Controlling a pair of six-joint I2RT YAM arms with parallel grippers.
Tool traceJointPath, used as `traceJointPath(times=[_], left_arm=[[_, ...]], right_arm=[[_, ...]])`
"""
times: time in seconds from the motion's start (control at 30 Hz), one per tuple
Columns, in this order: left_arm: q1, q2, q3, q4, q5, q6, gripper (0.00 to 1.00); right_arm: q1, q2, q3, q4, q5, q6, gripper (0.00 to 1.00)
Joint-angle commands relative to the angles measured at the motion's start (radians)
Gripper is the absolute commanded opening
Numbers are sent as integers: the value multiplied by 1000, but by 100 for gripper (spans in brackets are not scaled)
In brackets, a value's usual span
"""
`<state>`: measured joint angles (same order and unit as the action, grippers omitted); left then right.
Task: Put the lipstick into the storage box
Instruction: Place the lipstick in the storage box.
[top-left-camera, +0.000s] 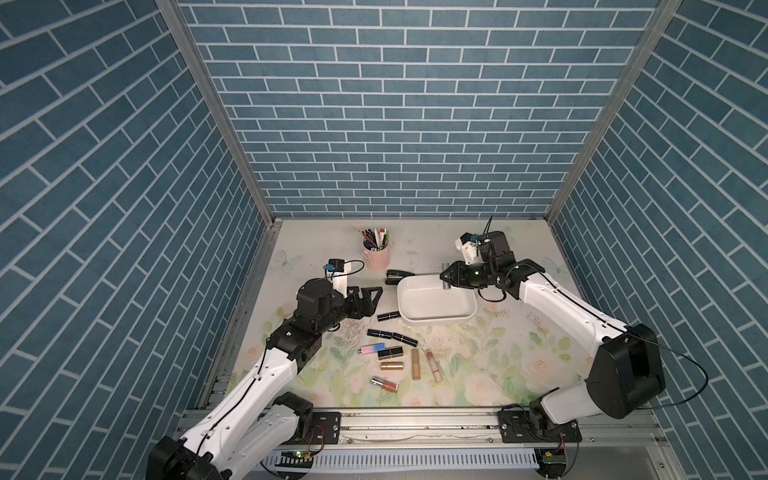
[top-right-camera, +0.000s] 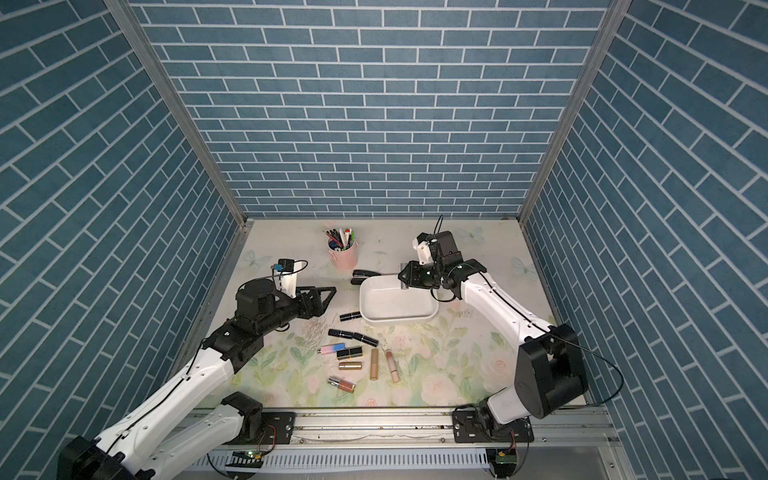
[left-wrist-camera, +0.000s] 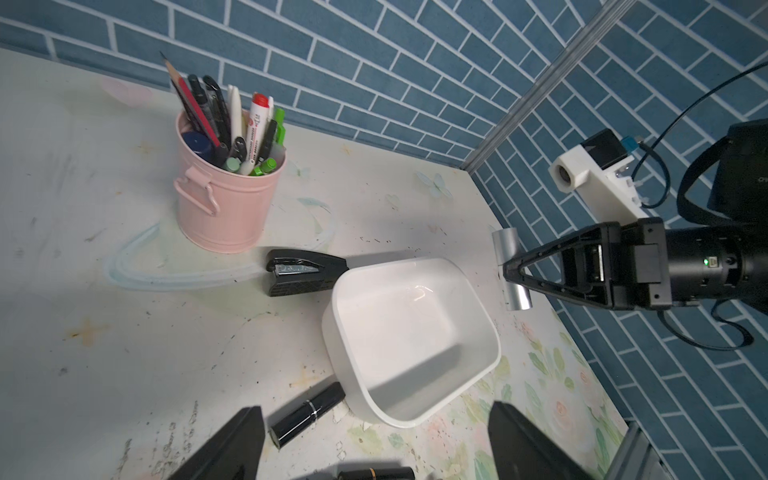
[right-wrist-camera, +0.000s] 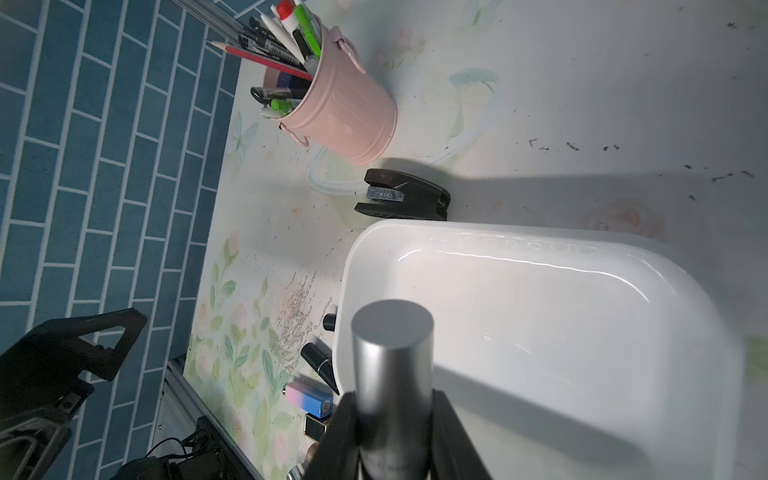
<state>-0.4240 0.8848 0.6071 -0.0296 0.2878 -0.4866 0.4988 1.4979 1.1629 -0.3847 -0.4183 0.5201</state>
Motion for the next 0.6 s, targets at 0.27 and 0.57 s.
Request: traceJointPath(times=[0.27, 0.57], left_arm=[[-4, -58, -35, -89, -160, -8, 92], [-4, -101, -47, -150, -201, 32, 93]], right_arm=[[92, 177, 39, 127, -66, 35, 17], [140, 313, 78, 175, -76, 58, 17]])
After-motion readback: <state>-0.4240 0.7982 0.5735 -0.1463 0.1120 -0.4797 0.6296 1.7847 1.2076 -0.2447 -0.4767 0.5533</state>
